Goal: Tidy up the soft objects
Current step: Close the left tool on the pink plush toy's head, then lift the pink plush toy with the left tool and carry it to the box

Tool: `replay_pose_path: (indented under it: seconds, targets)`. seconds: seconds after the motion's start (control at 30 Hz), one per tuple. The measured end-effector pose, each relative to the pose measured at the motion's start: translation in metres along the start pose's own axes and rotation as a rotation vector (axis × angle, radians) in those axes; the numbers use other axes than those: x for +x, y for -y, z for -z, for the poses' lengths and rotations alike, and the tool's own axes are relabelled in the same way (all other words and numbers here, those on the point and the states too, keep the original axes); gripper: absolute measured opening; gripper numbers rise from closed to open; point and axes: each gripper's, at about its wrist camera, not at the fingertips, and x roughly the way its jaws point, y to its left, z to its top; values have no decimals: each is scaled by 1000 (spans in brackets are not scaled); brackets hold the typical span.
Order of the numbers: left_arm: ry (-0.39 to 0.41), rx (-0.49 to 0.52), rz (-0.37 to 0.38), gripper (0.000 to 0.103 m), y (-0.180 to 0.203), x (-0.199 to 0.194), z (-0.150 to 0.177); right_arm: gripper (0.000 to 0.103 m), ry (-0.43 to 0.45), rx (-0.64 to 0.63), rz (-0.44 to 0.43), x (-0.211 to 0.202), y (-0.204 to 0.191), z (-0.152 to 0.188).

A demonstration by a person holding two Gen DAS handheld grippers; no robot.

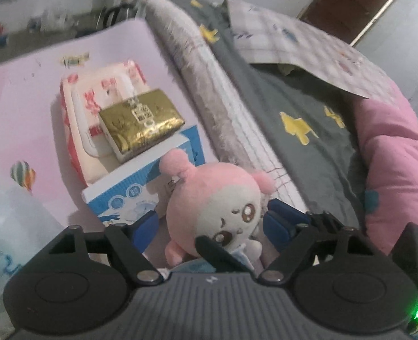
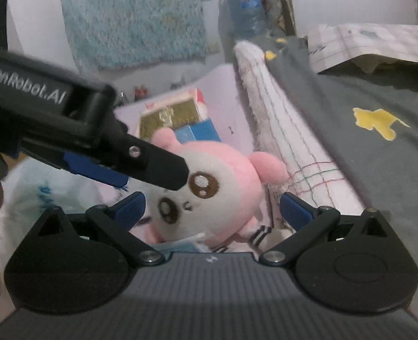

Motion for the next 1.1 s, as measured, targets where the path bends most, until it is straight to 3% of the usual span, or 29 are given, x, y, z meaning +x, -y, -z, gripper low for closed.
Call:
replay_pose_path:
  seconds: [0.07,0.13,0.17,0.37,0.57,0.77,0.93,1.1]
  targets:
    - [-20,-17,15,80,-3,7,-4,100,-16,-13,-12,9,-1,-1]
    - [-31,-28,33,71,-3,11,-5,88,-21,4,-43,14,0,-1]
    - [-34,-31,35,69,-2,12,-6,88,-12,11,-57,13,-1,-1]
    - [35,-7,36,64,8,-6,-7,86,88,-61,11,-2,-19,-4]
    - [178,40,91,65,25,-63,-3,86,250,-147,58,-46,-42,-19]
    - [301,109,120,67,48,-137,21,86,390,-162,51,-116,-72,-24]
    - [366,166,95,68,52,-201,56,86,457,-164,21,-164,-108,-16]
    - [407,156,49,69,34,-251,84,86,476,-147,-53,-194,-152,-8]
